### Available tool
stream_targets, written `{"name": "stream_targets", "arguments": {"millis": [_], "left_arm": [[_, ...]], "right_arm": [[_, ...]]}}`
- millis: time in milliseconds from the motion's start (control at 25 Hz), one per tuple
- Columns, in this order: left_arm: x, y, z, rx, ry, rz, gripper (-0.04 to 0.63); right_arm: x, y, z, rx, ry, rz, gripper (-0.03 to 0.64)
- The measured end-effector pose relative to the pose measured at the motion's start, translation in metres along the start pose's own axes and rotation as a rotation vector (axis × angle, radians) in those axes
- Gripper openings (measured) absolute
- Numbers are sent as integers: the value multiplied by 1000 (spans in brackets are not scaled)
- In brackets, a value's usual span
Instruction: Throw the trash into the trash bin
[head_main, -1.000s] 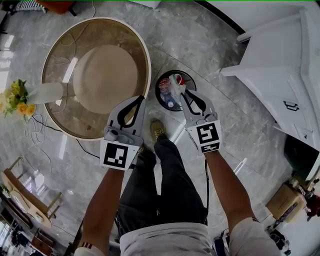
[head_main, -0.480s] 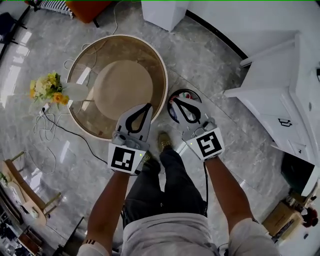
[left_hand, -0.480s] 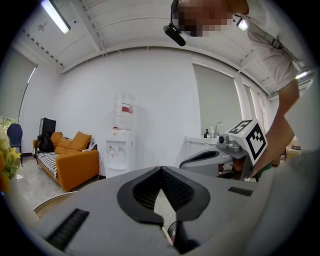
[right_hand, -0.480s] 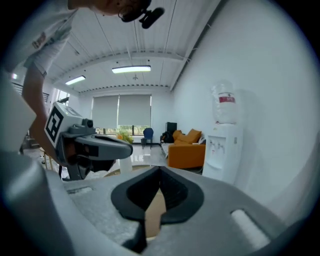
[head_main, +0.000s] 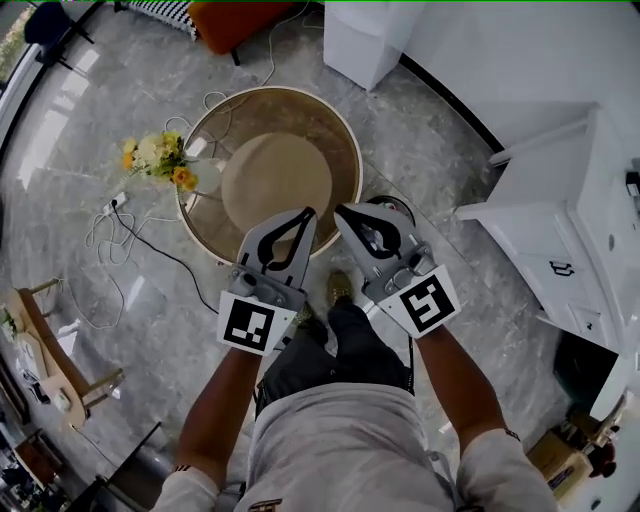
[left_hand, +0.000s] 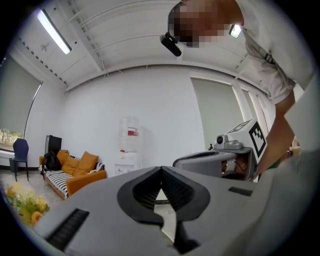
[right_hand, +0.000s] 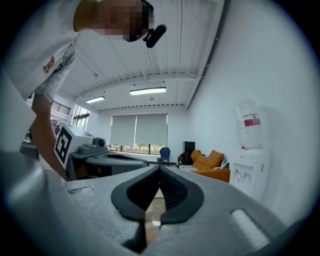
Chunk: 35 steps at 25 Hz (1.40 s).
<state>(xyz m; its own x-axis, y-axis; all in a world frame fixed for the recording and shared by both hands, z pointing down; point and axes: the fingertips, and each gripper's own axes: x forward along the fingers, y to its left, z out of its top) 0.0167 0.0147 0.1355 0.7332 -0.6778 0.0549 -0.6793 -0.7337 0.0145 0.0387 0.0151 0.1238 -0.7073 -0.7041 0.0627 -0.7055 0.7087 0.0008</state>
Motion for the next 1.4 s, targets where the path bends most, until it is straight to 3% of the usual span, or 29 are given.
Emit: {"name": "stream_targets", "arguments": {"millis": [360, 600, 1400], "left_arm": [[-53, 10, 50, 22, -57, 75, 0], [-78, 9, 64, 36, -62, 77, 0], [-89, 12, 81, 21, -102, 72, 0]], "right_arm": [[1, 43, 56, 0, -50, 80, 1], [-1, 66, 75, -14, -59, 103, 0], [4, 75, 85, -73, -69, 99, 0]]}}
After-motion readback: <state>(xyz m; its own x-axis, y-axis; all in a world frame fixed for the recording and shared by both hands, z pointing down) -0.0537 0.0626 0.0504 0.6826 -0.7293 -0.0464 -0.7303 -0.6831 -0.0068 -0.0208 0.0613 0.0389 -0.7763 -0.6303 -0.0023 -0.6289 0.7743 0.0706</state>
